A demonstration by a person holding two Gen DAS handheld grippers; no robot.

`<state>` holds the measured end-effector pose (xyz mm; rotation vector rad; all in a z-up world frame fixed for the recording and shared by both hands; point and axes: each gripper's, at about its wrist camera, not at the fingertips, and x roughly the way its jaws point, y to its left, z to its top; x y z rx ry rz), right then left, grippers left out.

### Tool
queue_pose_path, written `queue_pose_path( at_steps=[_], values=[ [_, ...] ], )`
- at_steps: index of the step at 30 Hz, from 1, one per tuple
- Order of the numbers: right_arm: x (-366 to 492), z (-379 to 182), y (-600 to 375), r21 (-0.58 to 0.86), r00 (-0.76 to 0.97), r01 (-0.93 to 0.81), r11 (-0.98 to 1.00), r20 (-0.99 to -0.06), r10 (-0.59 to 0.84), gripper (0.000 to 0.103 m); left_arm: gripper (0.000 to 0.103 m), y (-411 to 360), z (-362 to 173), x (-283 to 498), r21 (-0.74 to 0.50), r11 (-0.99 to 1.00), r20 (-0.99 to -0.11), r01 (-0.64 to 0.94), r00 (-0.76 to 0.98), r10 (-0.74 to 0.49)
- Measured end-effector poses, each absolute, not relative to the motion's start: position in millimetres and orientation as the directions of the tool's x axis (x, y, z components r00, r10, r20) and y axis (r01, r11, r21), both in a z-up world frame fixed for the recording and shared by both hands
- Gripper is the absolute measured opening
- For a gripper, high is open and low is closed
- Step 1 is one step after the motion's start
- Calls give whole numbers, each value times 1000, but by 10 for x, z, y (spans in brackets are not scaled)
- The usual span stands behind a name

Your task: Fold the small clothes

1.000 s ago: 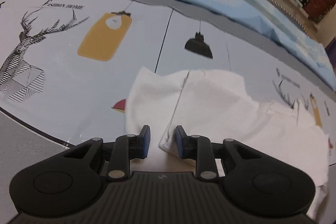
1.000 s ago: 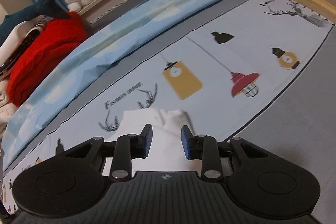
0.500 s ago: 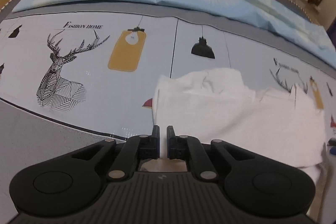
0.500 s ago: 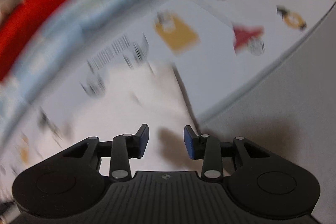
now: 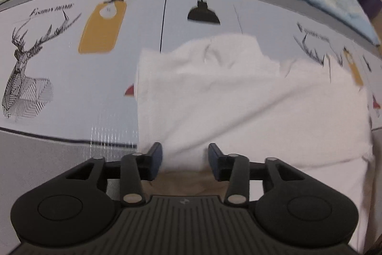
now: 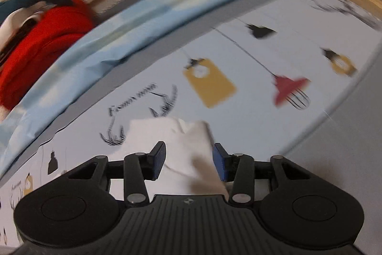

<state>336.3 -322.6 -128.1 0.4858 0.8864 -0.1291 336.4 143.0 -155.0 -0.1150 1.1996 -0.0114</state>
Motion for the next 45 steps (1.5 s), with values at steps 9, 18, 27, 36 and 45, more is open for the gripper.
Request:
queue_pose_path(
  at_steps=[9,18,27,36,45],
  values=[
    [3779,-1675,-3155,329,563,222,918,-812,155,39,48,1440,-1653,3367,-68,997,-936,-41,348,-50],
    [3858,-1473,-3517,339,660,284,897,-748,74,3,48,1339,-1678,3360,-57,998,-939,15,338,-58],
    [3506,-1229,-3261,416,579,-66,907,-724,375,8,48,1561,-1476,3309,-139,990,-907,-24,405,-118],
    [3072,-1606,-3295,243,424,-85,966,-869,256,17,43,1793,-1567,3194,-106,989,-924,-106,378,-58],
    [2547,-1112,-3608,168,471,136,976,-878,85,40,47,1789,-1294,2774,-170,977,-891,-126,443,-97]
  ],
)
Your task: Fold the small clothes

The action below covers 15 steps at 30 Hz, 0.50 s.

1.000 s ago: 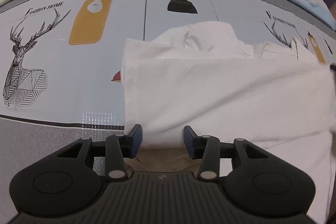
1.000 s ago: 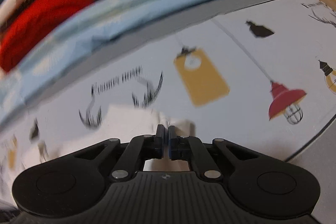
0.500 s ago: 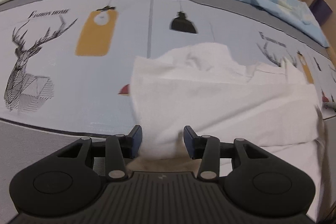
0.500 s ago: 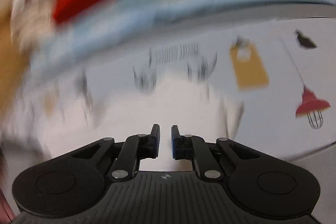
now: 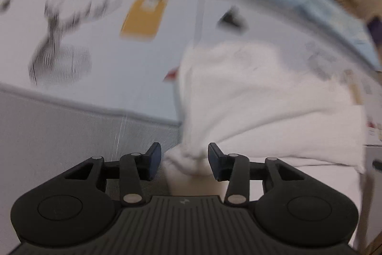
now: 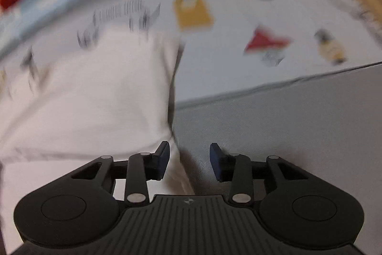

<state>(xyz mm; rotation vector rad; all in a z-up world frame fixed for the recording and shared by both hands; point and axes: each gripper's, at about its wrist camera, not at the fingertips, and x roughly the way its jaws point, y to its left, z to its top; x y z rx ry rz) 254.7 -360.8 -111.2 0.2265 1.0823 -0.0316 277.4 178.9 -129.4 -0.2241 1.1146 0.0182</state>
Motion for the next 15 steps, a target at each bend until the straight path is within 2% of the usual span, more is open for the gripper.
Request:
queue_pose_path(
  at_steps=[5,8,13,15],
  values=[
    [1787,-393,-3637,263,613,119,958,-778,137,40,47,1762,-736,2248,-214,969,-850,-126,512,-121],
    [1294,-331,-3596,297,627,92,951,-759,176,40,47,1695,-617,1729,-185,979,-837,-85,536,-111],
    [702,-720,-3545,284,530,87,955,-825,197,40,30,1689,-1001,951,-170,985,-862,-38,490,-130],
    [588,-919,-3536,248,479,89,965,-860,177,40,28,1753,-1313,772,-188,980,-901,-72,409,-142]
  ],
)
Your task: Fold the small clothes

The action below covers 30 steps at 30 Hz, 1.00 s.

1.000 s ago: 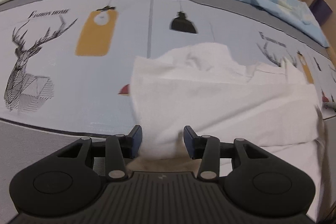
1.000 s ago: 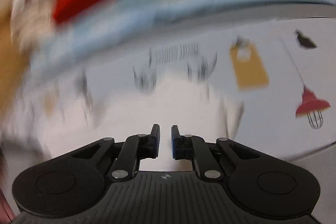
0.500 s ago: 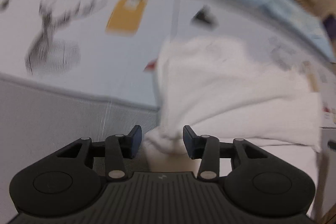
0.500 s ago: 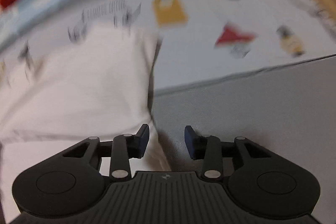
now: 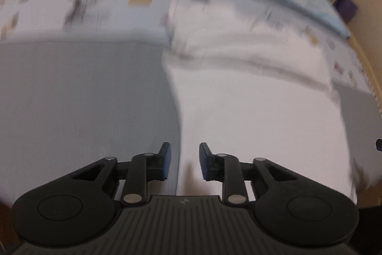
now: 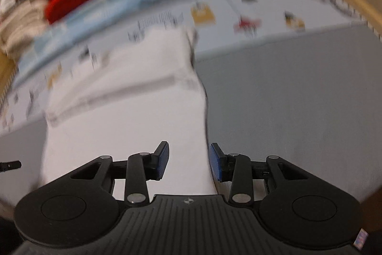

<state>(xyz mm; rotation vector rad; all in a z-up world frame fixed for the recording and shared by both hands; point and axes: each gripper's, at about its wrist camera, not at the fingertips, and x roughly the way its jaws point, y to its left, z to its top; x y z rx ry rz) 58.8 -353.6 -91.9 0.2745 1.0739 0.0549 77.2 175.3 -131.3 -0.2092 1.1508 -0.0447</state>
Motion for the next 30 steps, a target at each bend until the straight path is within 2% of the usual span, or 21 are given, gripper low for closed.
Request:
queue_pose_path(
  at_steps=[3,8,13,17,20,23,24,25,26,30],
  values=[
    [482,-1176,-3534,215,395,89,972,-904,164,40,27,1805,-1579,583,-156,983,-939,-91,324,-119],
    [284,-1385,-3438,208,311,105,972,-936,166,40,28,1761,-1645,356,-141,986,-957,-86,267,-114],
    [188,-1503,-3321,189,274,108,976,-949,154,40,27,1766,-1883,182,-210,966,-952,-152,259,-166],
    [126,-1628,-3249,145,240,92,985,-963,119,40,28,1592,-1892,134,-142,987,-960,-76,254,-118],
    [78,-1691,-3248,123,211,88,988,-972,102,40,27,1638,-1929,127,-161,982,-960,-95,246,-134],
    [51,-1704,-3223,123,203,79,989,-974,105,30,24,1646,-1933,120,-160,983,-959,-85,248,-135],
    [47,-1700,-3213,121,205,76,990,-973,103,21,21,1658,-1936,118,-158,984,-960,-85,248,-133],
    [40,-1693,-3208,115,208,74,991,-973,97,10,10,1651,-1934,119,-159,984,-960,-81,247,-135],
    [37,-1674,-3218,115,213,76,990,-972,97,7,7,1639,-1927,125,-162,984,-959,-75,248,-139],
    [14,-1556,-3326,170,248,107,980,-959,140,7,6,1564,-1836,89,-146,988,-952,-44,279,-128]
  ],
)
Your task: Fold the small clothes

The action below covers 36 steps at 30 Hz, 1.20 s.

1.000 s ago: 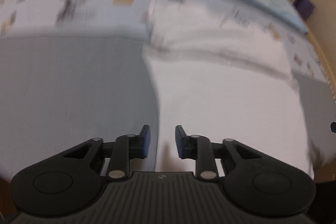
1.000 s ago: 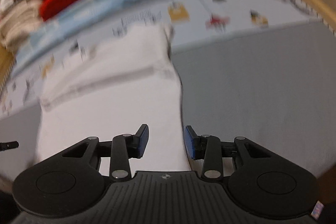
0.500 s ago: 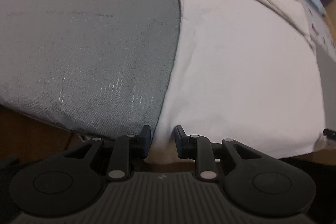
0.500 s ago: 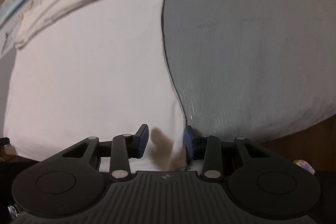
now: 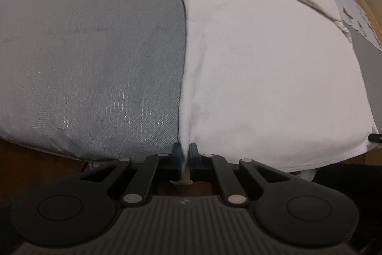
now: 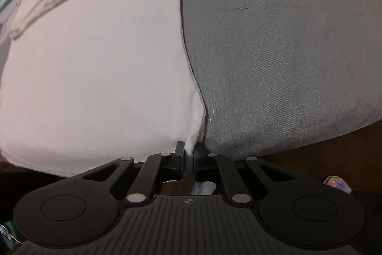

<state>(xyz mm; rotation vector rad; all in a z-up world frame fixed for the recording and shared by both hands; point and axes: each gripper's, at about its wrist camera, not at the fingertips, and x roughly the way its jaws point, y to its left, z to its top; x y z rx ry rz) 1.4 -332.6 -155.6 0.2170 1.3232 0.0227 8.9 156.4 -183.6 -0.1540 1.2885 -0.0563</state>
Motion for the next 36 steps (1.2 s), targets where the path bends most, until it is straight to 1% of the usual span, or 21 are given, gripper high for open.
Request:
queue_pose_path(
  at_steps=[3,8,10,13,14,16,18,23,25,28,32,36],
  values=[
    [2,-1526,-3353,186,253,107,977,-955,155,7,6,1579,-1771,57,-161,986,-944,-42,298,-142],
    [25,-1635,-3320,140,200,99,985,-973,118,8,8,1616,-1890,54,-160,986,-960,-50,242,-143],
    [27,-1655,-3314,132,194,95,987,-975,111,9,10,1607,-1924,56,-149,988,-965,-48,226,-134],
    [63,-1680,-3289,123,189,81,989,-976,106,9,10,1583,-1943,83,-145,988,-967,-51,220,-131],
    [64,-1678,-3284,122,191,73,990,-976,106,9,10,1583,-1943,83,-145,988,-967,-51,221,-131],
    [68,-1641,-3267,121,209,61,991,-972,106,7,6,1569,-1926,85,-146,988,-964,-47,230,-131],
    [58,-1547,-3257,136,245,62,989,-963,117,7,6,1554,-1852,66,-145,989,-957,-30,257,-133],
    [82,-1044,-3363,240,413,65,969,-890,192,6,5,1654,-1483,42,-218,976,-904,-2,377,-201],
    [95,-788,-3429,313,482,76,947,-842,240,6,5,1714,-1331,47,-227,974,-889,-2,409,-206],
    [98,-440,-3504,362,560,57,930,-783,270,6,5,1766,-1019,41,-250,968,-852,18,471,-229],
    [15,-29,-3644,407,621,-7,913,-714,323,6,4,1826,-512,-94,-235,967,-796,96,552,-248],
    [-302,150,-3793,472,645,-14,881,-669,368,6,4,1836,-140,-367,-208,966,-754,156,603,-260]
  ],
)
